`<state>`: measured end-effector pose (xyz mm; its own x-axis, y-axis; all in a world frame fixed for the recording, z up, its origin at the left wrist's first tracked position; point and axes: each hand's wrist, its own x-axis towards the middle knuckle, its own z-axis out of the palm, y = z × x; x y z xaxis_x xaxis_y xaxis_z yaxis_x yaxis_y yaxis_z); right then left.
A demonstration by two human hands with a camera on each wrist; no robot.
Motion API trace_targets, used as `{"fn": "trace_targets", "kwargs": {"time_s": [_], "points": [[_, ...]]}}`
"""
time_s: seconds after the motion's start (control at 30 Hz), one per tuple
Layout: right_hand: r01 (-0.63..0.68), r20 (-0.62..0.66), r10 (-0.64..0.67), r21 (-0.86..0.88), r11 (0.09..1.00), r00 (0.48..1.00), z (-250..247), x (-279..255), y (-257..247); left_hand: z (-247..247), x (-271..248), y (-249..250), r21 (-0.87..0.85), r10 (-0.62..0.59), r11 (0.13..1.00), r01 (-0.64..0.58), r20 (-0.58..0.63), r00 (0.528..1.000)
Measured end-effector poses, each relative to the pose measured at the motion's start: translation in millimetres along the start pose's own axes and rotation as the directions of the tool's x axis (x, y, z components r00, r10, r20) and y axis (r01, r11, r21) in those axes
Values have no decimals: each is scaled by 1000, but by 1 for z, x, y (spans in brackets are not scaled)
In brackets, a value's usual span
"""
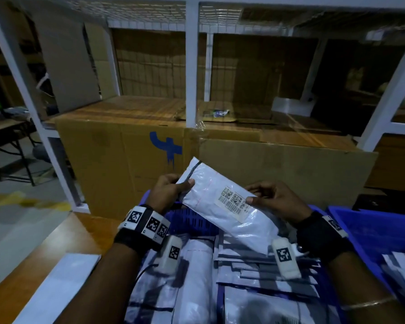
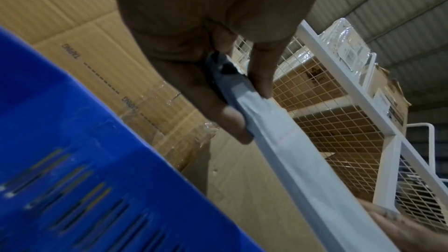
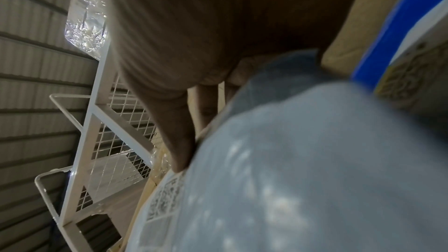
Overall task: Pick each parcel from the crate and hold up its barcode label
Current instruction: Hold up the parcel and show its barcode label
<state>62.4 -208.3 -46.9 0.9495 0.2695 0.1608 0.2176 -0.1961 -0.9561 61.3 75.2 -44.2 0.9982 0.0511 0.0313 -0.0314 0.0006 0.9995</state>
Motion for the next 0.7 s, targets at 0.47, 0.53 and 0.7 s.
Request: {"fn": "trace_targets", "kwargs": {"time_s": [0.47, 0.53, 0.7], "points": [[132, -256, -109, 78, 988, 960, -17, -5, 7, 2, -5, 5, -53, 35, 998, -35, 2, 999], [146, -253, -129, 53, 988, 959, -17, -5, 8, 3, -5, 6, -105, 68, 992, -67, 7, 998], [149, -305, -137, 16, 989, 942, -17, -4, 10, 8, -4, 5, -139, 96, 986, -96, -9, 995]]}}
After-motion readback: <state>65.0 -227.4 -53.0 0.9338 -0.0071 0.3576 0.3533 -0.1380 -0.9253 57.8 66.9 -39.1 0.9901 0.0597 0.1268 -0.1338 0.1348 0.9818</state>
